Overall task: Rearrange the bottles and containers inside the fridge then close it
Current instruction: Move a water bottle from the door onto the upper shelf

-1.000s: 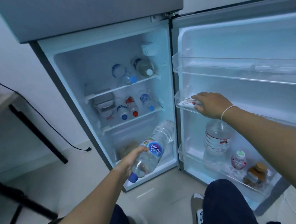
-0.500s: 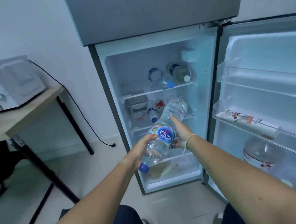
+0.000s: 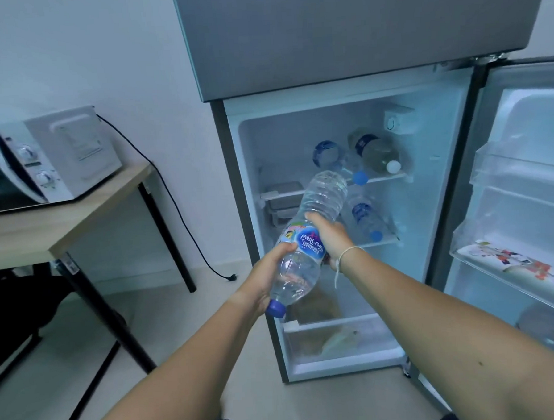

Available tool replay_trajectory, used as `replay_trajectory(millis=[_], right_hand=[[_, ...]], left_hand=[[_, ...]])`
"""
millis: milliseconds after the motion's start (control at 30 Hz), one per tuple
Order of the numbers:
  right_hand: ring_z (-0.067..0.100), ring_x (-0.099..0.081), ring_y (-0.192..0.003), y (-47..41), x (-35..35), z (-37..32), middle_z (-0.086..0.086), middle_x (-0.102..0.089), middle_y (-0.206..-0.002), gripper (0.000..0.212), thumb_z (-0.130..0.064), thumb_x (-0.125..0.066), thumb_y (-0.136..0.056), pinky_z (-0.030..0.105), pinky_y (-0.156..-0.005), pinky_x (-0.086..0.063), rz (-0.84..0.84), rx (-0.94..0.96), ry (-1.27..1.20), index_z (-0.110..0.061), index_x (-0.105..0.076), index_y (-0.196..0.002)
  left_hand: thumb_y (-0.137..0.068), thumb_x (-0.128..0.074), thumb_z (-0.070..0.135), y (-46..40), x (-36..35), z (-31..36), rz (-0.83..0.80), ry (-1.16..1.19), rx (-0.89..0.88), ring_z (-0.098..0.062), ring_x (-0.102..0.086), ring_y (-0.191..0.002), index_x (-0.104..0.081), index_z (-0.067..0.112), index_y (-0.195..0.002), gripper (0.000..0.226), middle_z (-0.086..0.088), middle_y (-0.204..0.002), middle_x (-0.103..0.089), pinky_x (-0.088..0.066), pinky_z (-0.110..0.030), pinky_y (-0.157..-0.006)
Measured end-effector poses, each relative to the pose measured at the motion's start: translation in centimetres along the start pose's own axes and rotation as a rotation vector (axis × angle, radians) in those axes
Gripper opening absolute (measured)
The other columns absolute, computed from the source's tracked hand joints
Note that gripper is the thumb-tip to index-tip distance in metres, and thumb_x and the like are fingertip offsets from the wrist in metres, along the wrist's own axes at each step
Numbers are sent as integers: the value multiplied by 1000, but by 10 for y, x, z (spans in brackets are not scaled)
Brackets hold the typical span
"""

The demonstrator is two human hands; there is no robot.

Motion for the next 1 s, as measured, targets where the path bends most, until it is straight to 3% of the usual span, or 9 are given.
replay_trajectory(millis=[100,200,267,367,467,567,700,900,1000], right_hand=[[34,-71,-91,-6,-10,-16,18,-71,-102,47,-40,-69,-67,53,-88,-55,-19,34,17,-9,-62,-102],[33,-70,-92,-14,-16,-29,17,-71,-102,37,-44,-71,-66,49,-91,-54,-39,59,56,-16,-58,-86],[31,-69,-91,-20,-21,-38,16,-72,-104,50,-51,-70,-66,43,-91,-54,-60,60,130,-12,-65,-95],[32,-69,-98,-27,-27,-49,16,-72,-106,69,-56,-71,-62,46,-96,-52,-89,58,185,-6,-65,-110],[34,-69,-98,-35,-35,-62,17,-72,-105,57,-48,-72,-68,50,-95,-52,-126,84,194,-6,-66,-107],[36,-68,-100,-44,-43,-72,19,-70,-108,52,-41,-70,-73,52,-94,-52,-151,100,205,-5,-65,-111],[38,-67,-102,-56,-47,-72,21,-68,-113,44,-32,-66,-80,47,-90,-54,-167,110,199,-7,-61,-116],[25,-63,-76,-72,-53,-65,12,-66,-95,20,-20,-59,-87,25,-53,-47,-211,86,56,-12,-64,-105],[27,-62,-84,-80,-53,-64,16,-66,-104,25,-20,-56,-89,26,-56,-46,-183,105,30,-12,-63,-110]], left_hand=[[-78,-66,36,-3,3,17,37,6,-38,-20,-72,-63,-67,15,-97,28,-7,-80,-76,-58,-27,-59],[-75,-67,39,-6,3,27,88,21,-52,-26,-68,-75,-69,15,-100,35,-11,-93,-73,-54,-34,-75],[-74,-67,40,-9,0,34,117,56,-58,-29,-65,-81,-69,14,-104,40,-13,-98,-71,-50,-38,-83],[-75,-65,40,-17,-6,40,113,142,-41,-25,-70,-65,-69,13,-97,35,-9,-80,-75,-56,-30,-65],[-76,-62,43,-26,-13,49,120,202,-7,-20,-66,-46,-65,15,-84,29,-4,-58,-71,-51,-24,-50],[-79,-60,41,-37,-15,64,146,298,5,-20,-65,-43,-63,12,-89,30,-6,-58,-69,-50,-23,-42],[-80,-57,45,-58,-12,72,147,369,36,-25,-61,-58,-61,11,-88,35,-9,-74,-66,-50,-21,-42],[-82,-53,52,-90,4,79,208,352,40,-22,-62,-47,-61,12,-80,40,-6,-52,-67,-51,-24,-43],[-82,-52,55,-102,4,81,209,320,65,-20,-61,-47,-60,13,-81,42,-6,-61,-67,-50,-23,-48]])
Point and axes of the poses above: each hand's wrist, its own y-axis away from the middle knuckle, its own x-axis out of the back of the hand, z = x × y, the point moved 8 cm from there along -y, towards the middle knuckle
